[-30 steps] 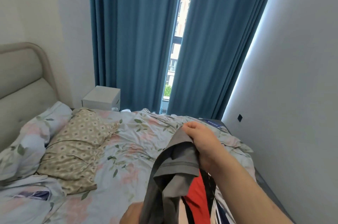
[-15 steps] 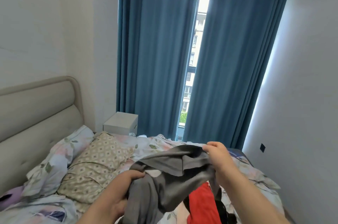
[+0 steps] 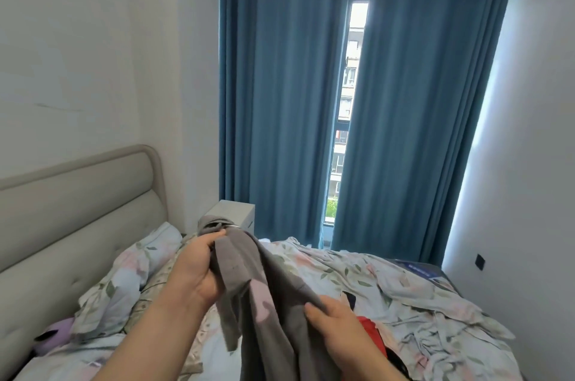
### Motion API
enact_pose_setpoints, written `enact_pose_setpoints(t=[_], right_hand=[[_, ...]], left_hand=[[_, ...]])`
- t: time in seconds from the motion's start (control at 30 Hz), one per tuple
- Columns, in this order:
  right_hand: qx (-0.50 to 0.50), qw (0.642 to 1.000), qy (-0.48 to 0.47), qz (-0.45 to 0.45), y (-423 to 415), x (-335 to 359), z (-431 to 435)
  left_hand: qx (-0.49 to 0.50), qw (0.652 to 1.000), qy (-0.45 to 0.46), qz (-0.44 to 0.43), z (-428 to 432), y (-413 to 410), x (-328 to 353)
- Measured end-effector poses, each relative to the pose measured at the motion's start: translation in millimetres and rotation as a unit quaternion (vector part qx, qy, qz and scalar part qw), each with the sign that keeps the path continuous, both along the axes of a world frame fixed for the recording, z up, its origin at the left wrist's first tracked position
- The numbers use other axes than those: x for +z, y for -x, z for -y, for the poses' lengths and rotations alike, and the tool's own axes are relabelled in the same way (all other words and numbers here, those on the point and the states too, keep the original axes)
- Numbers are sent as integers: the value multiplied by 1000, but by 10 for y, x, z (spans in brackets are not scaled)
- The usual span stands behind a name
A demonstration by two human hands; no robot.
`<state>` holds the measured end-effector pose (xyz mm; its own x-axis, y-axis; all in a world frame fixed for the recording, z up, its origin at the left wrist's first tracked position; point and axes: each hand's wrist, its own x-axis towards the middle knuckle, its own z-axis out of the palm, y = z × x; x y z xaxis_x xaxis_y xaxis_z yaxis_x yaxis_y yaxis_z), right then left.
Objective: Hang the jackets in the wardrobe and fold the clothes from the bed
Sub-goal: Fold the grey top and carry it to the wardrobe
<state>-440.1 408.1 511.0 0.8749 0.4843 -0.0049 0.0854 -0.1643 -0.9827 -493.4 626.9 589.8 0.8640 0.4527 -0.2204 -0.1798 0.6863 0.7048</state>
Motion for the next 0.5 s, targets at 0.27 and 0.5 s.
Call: enact_pose_setpoints(t=[0.27, 0.5], right_hand=[[-1, 989, -141, -35, -392, 756, 77], [74, 992, -44, 89, -304, 1277, -161]], left_hand=[[-33, 989, -118, -86, -358, 125, -141], [-99, 720, -606, -324, -239, 271, -424]])
